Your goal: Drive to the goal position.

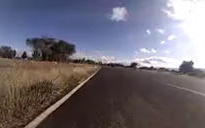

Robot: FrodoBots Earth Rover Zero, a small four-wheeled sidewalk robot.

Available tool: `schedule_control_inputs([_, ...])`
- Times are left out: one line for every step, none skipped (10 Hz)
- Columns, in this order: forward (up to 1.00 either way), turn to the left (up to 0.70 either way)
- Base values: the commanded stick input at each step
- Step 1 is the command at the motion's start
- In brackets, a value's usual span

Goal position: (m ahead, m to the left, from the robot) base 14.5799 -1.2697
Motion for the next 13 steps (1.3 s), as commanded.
schedule_control_inputs([0.45,0.10])
schedule_control_inputs([0.45,0.00])
schedule_control_inputs([0.45,0.00])
schedule_control_inputs([0.45,0.00])
schedule_control_inputs([0.45,0.00])
schedule_control_inputs([0.45,0.00])
schedule_control_inputs([0.45,0.00])
schedule_control_inputs([0.45,0.00])
schedule_control_inputs([0.45,0.00])
schedule_control_inputs([0.45,0.00])
schedule_control_inputs([0.45,0.00])
schedule_control_inputs([0.45,0.00])
schedule_control_inputs([0.45,0.00])
